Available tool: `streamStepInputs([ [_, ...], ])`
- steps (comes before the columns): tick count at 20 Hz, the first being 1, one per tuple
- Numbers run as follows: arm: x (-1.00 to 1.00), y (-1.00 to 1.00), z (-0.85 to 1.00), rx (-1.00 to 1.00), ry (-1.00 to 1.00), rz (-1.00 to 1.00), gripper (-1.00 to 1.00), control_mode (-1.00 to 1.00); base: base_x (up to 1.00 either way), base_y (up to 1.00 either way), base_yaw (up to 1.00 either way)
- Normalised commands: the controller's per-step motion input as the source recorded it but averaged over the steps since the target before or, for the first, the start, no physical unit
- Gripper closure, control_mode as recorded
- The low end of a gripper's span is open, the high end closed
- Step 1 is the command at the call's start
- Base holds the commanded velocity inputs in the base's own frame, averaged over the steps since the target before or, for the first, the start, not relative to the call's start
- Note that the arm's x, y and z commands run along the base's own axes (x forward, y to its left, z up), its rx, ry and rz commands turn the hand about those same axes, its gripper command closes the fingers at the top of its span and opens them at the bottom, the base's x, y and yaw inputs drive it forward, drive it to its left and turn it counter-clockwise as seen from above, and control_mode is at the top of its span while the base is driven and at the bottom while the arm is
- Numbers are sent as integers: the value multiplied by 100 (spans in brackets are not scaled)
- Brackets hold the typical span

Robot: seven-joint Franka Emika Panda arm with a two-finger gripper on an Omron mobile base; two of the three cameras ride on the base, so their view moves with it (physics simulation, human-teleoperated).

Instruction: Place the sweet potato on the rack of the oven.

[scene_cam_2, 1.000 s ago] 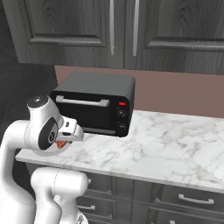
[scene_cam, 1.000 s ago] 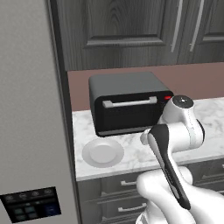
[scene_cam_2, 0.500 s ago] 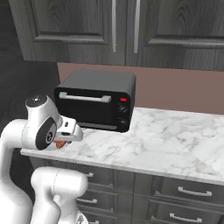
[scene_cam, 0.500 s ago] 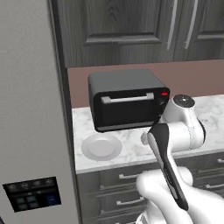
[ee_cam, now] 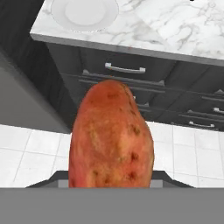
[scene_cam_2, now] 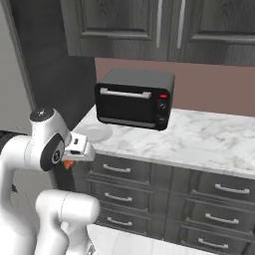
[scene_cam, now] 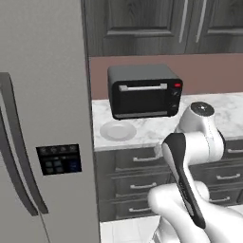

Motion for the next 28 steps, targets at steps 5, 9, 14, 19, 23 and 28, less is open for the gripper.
streamStepInputs([
  [5,0,0,0,0,0,0,100,100,-34,92,18],
  [9,0,0,0,0,0,0,100,100,0,100,22],
  [14,0,0,0,0,0,0,100,100,-1,98,37],
  [19,0,0,0,0,0,0,100,100,-7,98,6],
  [23,0,0,0,0,0,0,100,100,1,79,-31],
  [28,0,0,0,0,0,0,100,100,6,83,-33],
])
